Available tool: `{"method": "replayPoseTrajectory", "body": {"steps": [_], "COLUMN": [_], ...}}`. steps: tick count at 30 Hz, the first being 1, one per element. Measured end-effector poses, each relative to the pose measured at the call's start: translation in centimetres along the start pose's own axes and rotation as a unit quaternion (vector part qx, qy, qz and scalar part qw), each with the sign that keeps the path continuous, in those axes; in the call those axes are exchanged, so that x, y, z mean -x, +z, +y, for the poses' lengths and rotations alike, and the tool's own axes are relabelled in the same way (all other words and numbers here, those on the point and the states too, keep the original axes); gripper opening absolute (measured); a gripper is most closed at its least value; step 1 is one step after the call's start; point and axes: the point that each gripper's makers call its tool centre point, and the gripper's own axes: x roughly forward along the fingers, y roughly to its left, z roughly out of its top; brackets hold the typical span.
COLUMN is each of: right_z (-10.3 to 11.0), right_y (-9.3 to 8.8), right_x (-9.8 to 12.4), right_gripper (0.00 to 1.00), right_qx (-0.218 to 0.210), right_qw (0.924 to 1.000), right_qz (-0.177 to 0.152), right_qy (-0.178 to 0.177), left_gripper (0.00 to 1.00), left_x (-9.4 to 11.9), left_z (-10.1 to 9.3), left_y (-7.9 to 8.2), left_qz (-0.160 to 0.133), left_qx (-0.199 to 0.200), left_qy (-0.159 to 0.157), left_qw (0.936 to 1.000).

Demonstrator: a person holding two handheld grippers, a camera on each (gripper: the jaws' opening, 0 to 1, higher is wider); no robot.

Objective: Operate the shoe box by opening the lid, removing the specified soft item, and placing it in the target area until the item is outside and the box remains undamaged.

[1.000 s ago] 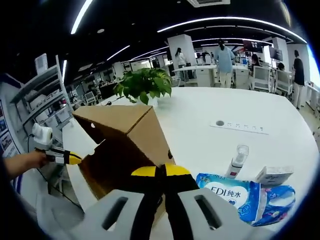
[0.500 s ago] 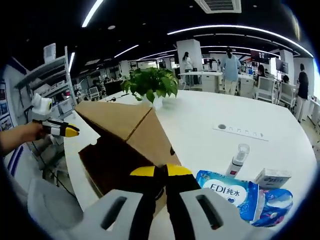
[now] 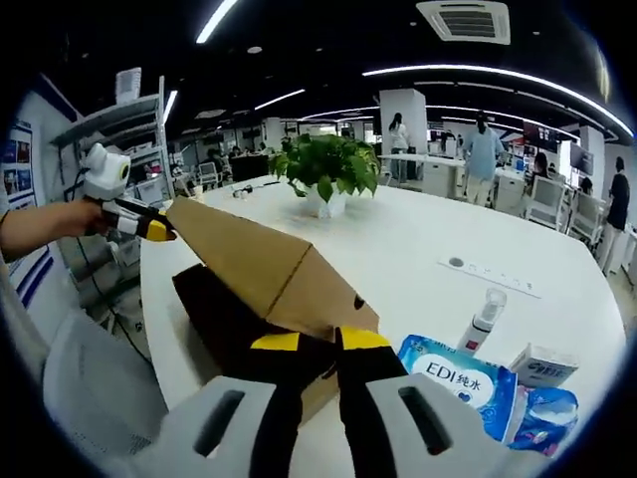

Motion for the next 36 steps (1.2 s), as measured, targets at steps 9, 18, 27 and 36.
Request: {"method": "replayPoseTrajectory", "body": {"steps": [9, 18, 27, 36], "right_z": [1.6, 2.7, 3.3, 4.0], "right_y": [-1.1, -2.4, -3.7, -5.2], "right_x": [0.3, 0.6, 0.6, 0.4], "right_gripper": [0.19, 0.25, 0.28, 0.32], "right_qx": [0.027, 0.041, 0.056, 0.071], "right_qw": [0.9994, 0.9982, 0.9966, 0.994], "right_qz": [0.005, 0.013, 0.027, 0.043], "right_qy": [0.023, 0.041, 0.054, 0.071], "left_gripper": [0.24, 0.27, 0.32, 0.35], "left_x": [0.4, 0.2, 0.2, -0.4], "left_z": [-0.4, -1.4, -2.2, -2.5], "left_y": [-0.7, -2.4, -3.9, -5.6], "left_qz": [0.002, 0.024, 0.041, 0.064], "left_qx": [-0.013, -0.031, -0.037, -0.036], "left_qy": [-0.011, -0.026, -0.043, -0.053], "left_qw": [0.9998, 0.9989, 0.9976, 0.9959]}}
